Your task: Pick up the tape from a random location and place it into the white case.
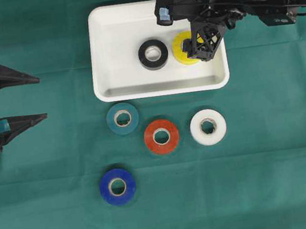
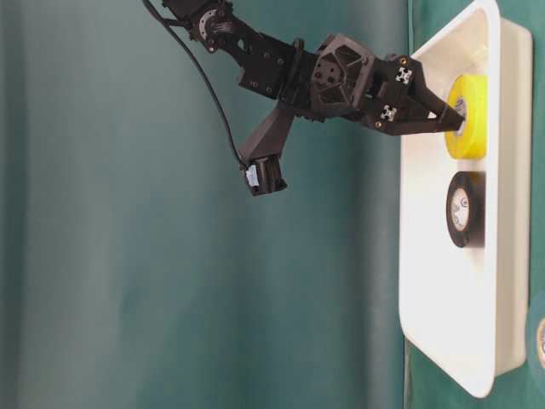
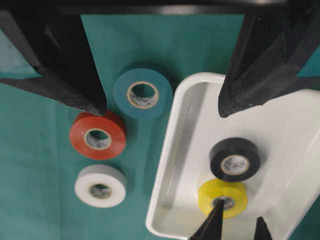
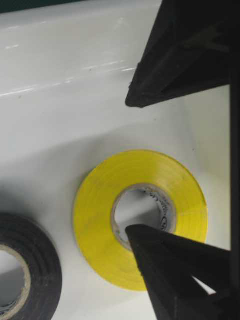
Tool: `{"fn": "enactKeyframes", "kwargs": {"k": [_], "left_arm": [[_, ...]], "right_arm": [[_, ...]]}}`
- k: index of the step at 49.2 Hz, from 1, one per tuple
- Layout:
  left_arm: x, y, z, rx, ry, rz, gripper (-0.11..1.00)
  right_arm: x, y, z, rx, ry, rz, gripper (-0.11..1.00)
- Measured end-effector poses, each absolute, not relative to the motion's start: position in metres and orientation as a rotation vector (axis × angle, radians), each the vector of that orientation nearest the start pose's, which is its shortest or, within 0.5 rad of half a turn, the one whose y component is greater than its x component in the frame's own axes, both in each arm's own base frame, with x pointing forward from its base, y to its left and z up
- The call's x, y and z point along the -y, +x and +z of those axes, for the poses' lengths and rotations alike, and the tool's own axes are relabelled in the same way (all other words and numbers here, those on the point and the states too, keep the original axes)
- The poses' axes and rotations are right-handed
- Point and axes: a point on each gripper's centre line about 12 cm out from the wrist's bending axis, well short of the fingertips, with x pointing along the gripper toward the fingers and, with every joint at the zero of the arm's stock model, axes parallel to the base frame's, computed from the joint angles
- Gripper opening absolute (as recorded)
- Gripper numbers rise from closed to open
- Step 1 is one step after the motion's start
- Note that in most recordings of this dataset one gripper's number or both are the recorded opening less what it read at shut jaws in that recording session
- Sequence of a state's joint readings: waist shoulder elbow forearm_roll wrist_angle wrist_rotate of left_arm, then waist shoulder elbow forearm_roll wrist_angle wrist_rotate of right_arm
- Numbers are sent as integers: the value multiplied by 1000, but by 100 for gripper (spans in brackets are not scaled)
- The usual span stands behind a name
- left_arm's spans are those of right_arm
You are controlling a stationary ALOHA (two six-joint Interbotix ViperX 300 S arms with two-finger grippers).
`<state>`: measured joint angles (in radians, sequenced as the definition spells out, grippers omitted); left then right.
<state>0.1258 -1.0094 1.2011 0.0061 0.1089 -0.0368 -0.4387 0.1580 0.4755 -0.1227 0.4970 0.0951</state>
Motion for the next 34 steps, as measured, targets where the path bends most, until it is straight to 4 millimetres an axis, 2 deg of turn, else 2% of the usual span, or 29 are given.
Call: {"fn": "enactKeyframes", "kwargs": {"k": [7, 25, 34], "left_arm": [[-24, 184, 245, -298, -49, 132, 91], [-23, 184, 245, -301, -49, 130, 91], [-24, 184, 245, -301, -51, 132, 91]], "right_arm": [[176, 357, 150, -1107, 198, -443, 89], [181, 349, 242, -1090, 136, -497, 89], [180, 344, 273, -1040, 123, -512, 89]]}}
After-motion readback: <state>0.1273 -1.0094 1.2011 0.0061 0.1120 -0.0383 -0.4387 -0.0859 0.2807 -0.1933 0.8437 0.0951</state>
